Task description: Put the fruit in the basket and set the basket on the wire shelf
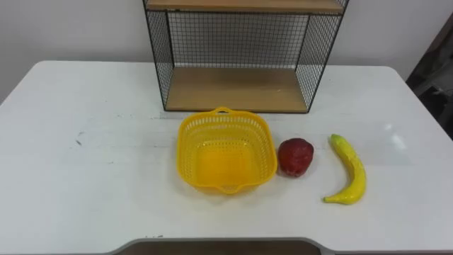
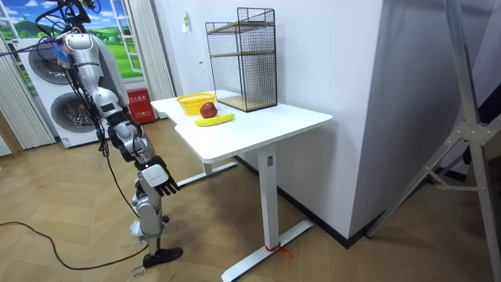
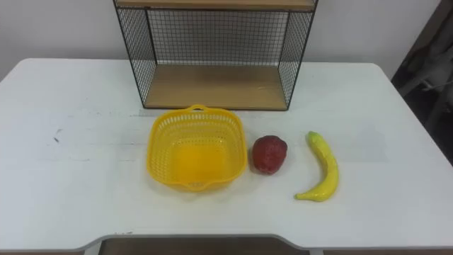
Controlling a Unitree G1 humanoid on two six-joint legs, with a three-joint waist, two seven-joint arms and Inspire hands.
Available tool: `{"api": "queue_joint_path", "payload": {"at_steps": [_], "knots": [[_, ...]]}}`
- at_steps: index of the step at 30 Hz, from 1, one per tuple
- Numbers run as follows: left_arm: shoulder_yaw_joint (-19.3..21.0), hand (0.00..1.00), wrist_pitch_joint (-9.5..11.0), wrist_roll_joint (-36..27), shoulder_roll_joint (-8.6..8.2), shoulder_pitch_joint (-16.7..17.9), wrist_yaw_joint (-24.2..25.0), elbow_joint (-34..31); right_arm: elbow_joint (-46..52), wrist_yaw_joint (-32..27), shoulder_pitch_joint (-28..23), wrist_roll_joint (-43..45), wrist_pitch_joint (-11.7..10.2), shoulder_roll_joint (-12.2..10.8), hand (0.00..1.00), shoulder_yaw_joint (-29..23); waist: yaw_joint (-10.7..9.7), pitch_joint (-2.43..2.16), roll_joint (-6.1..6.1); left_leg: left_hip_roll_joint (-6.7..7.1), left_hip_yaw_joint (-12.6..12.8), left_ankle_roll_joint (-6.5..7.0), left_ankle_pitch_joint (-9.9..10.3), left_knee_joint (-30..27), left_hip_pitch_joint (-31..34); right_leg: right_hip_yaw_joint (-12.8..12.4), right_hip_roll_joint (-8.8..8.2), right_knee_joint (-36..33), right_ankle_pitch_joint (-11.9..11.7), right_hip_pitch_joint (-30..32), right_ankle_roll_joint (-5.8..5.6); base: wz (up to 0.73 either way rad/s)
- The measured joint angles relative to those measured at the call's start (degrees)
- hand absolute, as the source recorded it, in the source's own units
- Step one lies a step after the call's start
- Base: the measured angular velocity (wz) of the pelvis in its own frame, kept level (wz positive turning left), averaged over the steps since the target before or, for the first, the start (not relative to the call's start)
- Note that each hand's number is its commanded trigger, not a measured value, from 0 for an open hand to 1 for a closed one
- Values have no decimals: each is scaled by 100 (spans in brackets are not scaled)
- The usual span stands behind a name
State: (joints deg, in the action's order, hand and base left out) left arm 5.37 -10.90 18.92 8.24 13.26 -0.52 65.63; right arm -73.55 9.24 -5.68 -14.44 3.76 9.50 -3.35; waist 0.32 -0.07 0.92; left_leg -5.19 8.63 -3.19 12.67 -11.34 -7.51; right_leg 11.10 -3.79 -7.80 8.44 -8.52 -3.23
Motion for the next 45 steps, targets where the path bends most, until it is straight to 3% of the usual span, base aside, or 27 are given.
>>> {"api": "queue_joint_path", "payload": {"at_steps": [12,27,33,37,42,45], "knots": [[5,0,-78,140,-4,3,353,3,49,19,6,-11,11,13,0,182,15,-5,44,0,3,0,0,-10,27,-7,0,-2,5,24,1,0],[-7,0,-50,148,-16,6,269,8,19,6,-8,-254,-1,7,0,215,8,-6,41,0,0,-2,2,-4,1,-1,0,2,15,26,3,0],[18,0,-16,148,-79,6,230,10,-5,-57,-115,-844,-1,-12,0,187,6,-5,33,0,-3,-3,3,7,20,2,-1,3,17,35,2,0],[131,0,15,142,-66,15,227,-49,-62,-172,-235,-1359,17,-23,0,-10,2,-8,35,2,-7,-3,5,8,34,0,-3,1,30,65,-2,0],[464,0,113,-3,-76,97,209,-46,-281,-474,-478,-2460,145,-89,0,-702,-47,-16,45,1,-3,-7,7,33,-8,-31,-2,-10,53,40,3,0],[595,0,166,-207,-63,210,70,-46,-293,-548,-693,-3291,233,-91,0,-1222,-240,-25,69,1,2,-8,8,34,-26,-47,-3,-9,60,39,3,-2]]}}
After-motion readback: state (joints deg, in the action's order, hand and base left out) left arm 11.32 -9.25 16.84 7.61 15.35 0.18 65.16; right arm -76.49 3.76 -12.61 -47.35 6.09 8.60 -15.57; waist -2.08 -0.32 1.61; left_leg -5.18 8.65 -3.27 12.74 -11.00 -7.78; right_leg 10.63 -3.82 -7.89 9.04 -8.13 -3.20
